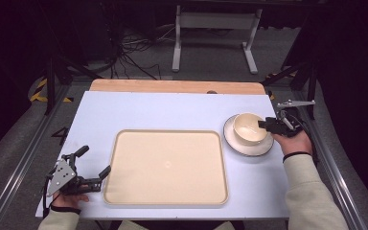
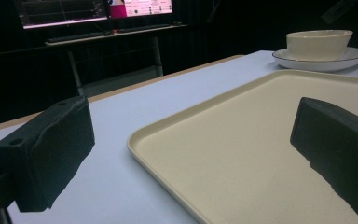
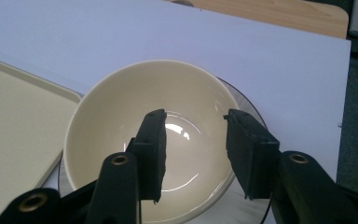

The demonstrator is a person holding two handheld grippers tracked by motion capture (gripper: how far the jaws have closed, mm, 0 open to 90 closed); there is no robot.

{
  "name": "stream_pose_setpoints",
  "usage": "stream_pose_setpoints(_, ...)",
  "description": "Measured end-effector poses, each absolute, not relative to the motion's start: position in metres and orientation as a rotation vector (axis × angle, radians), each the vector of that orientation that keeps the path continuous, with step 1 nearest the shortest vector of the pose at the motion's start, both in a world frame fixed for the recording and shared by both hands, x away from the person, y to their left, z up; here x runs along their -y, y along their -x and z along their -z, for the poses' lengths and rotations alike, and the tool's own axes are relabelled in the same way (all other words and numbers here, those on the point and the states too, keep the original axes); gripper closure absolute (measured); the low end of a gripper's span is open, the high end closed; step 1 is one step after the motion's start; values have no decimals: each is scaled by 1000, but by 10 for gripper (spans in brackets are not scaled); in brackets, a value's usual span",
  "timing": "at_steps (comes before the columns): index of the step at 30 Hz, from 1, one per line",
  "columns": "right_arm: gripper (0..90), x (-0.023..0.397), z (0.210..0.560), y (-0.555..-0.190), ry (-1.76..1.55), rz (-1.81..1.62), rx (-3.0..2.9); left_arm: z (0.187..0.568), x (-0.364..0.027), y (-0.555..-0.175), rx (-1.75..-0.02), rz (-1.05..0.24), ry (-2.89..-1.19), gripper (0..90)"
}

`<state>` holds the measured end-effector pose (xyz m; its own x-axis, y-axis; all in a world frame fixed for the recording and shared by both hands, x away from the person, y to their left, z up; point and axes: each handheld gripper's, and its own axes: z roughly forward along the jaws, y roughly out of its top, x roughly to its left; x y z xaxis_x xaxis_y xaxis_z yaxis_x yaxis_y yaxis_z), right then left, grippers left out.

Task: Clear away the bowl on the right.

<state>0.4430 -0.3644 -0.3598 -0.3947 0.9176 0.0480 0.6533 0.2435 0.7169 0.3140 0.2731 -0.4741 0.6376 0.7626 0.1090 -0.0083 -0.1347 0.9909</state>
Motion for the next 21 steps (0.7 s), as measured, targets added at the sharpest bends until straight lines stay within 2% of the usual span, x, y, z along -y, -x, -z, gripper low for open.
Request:
stream_pose_setpoints(10, 605, 367, 370, -454, -1541, -917, -2155, 474, -273, -314, -637, -745, -1578, 2)
stream_pose_setpoints(21, 607, 371, 363, -455, -1518, -911, -2102, 474, -273, -313, -636, -748, -1583, 2)
